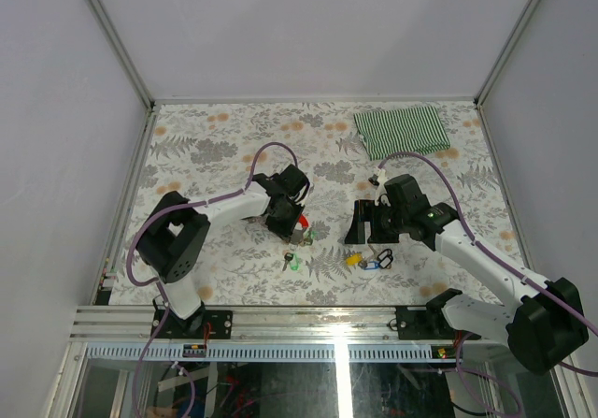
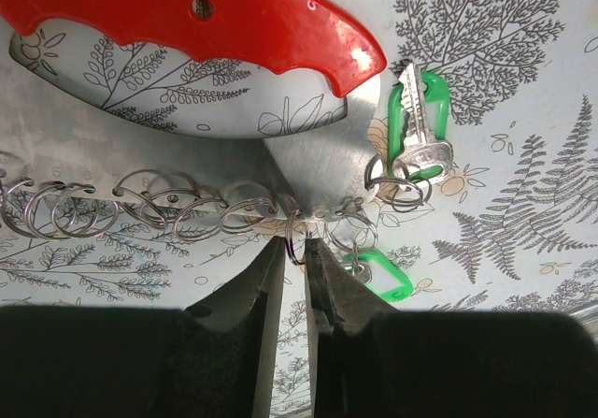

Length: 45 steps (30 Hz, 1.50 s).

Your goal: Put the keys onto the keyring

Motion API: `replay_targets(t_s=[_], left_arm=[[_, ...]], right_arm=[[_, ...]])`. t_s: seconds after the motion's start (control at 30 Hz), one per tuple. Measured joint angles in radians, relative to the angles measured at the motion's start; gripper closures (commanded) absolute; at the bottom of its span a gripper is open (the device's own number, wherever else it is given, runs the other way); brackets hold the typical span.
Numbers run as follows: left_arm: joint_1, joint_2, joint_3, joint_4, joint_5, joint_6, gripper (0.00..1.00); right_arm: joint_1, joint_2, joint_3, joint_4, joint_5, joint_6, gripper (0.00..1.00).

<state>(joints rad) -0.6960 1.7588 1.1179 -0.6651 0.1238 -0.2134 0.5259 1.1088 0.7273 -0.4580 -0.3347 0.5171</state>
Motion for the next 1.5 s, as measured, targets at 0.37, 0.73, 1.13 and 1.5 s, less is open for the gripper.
replay_targets(t_s=[0.37, 0.73, 1.13, 1.5], left_arm=[[-0.005, 0.017, 0.000, 0.001, 0.000, -0.013, 0.87], [-0.010, 0.019, 0.000, 0.004, -0.001, -0.018, 1.00], [-0.032, -0.198, 0.002, 0.018, -0.055, -0.006, 1.00], [-0.099, -0.394, 0.003, 0.044, -0.092, 0.047, 1.00]], right_arm=[[0.000, 0.000, 0.000, 0.000, 0.000, 0.000, 0.20], [0.000, 0.000, 0.000, 0.000, 0.000, 0.000, 0.20], [0.003, -0.185, 0.002, 0.027, 0.081, -0.001, 0.14], [0.004, -0.370, 0.003, 0.132, 0.195, -0.013, 0.12]])
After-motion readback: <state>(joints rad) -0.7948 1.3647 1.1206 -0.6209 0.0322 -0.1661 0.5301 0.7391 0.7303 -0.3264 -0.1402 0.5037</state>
